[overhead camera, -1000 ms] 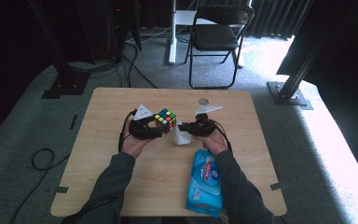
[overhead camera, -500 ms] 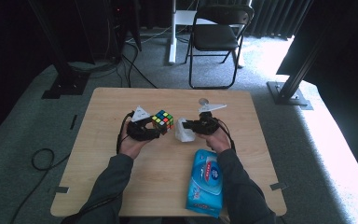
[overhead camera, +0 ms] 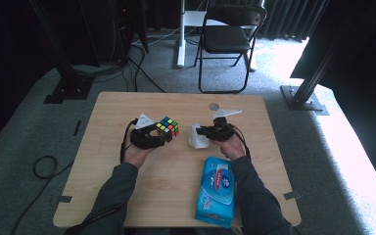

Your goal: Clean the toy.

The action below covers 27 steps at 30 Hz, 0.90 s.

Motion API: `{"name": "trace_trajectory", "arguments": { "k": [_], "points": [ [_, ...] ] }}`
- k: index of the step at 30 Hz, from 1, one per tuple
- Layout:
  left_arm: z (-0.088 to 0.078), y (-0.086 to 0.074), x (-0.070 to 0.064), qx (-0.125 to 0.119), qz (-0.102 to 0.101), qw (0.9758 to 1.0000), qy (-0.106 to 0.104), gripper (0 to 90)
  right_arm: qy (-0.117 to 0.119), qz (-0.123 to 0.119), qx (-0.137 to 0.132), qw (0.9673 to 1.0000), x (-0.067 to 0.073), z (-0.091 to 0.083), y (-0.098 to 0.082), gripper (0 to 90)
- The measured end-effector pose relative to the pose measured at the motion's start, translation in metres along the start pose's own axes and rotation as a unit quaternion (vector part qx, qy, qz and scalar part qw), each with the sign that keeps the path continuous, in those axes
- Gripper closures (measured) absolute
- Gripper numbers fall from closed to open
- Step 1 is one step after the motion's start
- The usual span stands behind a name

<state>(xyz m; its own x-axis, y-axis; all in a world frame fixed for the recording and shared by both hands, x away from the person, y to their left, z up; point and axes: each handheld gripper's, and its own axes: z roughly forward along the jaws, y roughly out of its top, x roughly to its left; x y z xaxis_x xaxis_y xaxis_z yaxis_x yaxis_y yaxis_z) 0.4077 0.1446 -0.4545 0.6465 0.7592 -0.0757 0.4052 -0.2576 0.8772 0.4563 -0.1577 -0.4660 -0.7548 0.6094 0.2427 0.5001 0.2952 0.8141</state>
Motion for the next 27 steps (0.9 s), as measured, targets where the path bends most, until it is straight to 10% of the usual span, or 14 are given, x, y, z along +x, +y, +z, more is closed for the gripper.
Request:
{"name": "trace_trajectory", "arguments": {
  "k": [27],
  "points": [
    [0.015, -0.028, 0.007, 0.027, -0.001, 0.9995, 0.017, 34.4, -0.018, 0.006, 0.023, 0.9996, -0.011, 0.006, -0.015, 80.6]
  ]
}}
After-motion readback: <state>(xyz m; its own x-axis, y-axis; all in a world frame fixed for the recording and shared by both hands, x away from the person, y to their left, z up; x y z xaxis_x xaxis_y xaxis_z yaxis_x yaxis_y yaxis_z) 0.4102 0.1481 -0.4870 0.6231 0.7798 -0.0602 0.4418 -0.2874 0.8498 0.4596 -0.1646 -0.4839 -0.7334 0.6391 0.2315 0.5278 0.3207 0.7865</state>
